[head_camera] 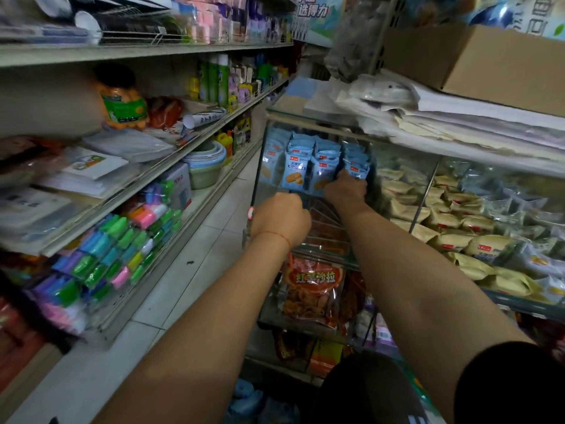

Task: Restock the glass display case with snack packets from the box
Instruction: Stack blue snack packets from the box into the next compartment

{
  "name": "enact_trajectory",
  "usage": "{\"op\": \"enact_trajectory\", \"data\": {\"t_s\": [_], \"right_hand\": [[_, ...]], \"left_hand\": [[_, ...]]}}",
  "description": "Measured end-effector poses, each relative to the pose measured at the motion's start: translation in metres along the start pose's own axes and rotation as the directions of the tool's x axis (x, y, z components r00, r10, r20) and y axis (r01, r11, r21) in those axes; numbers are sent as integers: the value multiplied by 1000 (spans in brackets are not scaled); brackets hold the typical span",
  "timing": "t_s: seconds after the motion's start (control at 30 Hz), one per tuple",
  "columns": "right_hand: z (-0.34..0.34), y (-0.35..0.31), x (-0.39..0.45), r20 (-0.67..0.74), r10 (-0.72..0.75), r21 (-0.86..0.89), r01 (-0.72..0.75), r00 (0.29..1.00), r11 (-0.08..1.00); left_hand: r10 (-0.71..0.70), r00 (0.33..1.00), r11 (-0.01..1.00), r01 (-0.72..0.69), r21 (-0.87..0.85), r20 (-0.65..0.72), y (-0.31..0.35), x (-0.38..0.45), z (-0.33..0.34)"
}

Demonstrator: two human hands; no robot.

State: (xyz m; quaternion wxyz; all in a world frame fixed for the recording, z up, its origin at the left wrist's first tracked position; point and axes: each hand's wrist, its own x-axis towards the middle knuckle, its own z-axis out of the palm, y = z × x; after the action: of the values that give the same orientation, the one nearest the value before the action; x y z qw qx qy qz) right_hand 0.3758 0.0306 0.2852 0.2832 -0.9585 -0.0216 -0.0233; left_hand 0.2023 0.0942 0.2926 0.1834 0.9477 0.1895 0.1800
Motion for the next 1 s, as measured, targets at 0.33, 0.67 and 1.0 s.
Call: {"op": "enact_trajectory", "data": {"t_s": [0.33, 0.67, 1.0], "right_hand": [[12, 6, 4, -12, 19, 31, -18, 1000, 999], [-5, -8, -16, 33, 1, 21, -2, 999, 1000], [-48, 27, -185, -366, -806, -212, 802, 465, 559]], "left_hand": [[-2, 999, 1000, 2, 13, -39, -4, 0, 3], [-61, 998, 998, 62, 12, -31, -5, 2, 4], [-117, 767, 889, -202, -410, -630, -29, -91, -7]]}}
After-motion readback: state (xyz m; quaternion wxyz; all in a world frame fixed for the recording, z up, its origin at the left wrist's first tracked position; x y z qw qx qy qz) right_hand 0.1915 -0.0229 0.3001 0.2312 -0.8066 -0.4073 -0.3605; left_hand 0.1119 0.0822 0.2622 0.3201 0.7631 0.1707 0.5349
